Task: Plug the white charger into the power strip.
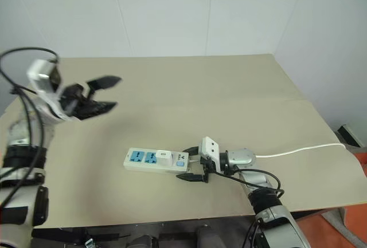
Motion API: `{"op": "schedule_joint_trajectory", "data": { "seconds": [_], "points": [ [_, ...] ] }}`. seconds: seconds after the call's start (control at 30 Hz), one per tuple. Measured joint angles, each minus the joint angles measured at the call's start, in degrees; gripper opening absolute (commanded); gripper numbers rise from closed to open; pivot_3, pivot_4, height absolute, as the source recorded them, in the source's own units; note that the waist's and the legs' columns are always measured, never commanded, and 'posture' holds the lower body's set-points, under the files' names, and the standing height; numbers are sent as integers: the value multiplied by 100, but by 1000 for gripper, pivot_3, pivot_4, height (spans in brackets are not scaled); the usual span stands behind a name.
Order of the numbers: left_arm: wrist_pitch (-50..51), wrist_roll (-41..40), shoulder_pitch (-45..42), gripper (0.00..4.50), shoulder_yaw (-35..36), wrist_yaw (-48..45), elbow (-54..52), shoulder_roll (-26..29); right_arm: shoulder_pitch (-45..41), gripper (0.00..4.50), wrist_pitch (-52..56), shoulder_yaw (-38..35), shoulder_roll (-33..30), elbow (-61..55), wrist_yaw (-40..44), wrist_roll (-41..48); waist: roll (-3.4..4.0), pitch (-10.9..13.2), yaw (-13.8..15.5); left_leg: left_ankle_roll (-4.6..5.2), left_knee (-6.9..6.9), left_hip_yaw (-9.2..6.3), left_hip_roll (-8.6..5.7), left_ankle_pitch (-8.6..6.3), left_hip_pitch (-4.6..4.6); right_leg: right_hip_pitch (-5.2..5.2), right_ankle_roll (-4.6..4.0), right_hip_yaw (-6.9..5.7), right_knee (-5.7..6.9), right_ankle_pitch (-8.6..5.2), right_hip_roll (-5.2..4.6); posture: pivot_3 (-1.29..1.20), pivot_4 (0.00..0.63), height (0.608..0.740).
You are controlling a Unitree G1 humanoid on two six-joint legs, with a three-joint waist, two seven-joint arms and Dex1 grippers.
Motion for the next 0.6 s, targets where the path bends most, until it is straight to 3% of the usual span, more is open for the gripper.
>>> {"op": "schedule_joint_trajectory", "data": {
  "seconds": [0.23,0.37,0.6],
  "points": [
    [-26,440,1004,4500,109,-196,-45,437,65,4407,-5,-166,-434,-372,174,215,2,5,23,0,0,0,0,0,-16,-11,0,-4,-6,0,-5,0,150,740],
    [-409,768,1635,4500,352,-83,-329,663,168,4407,141,-653,-1333,-1297,214,492,4,13,128,0,0,5,2,0,-27,-22,-1,-4,-12,0,-10,0,150,740],
    [-95,634,2290,4500,965,-49,-1138,1127,341,4407,742,-1224,-2771,-2508,798,1119,6,15,174,0,-1,12,7,0,-28,-16,-3,-8,-34,-1,-13,0,150,740]
  ]
}}
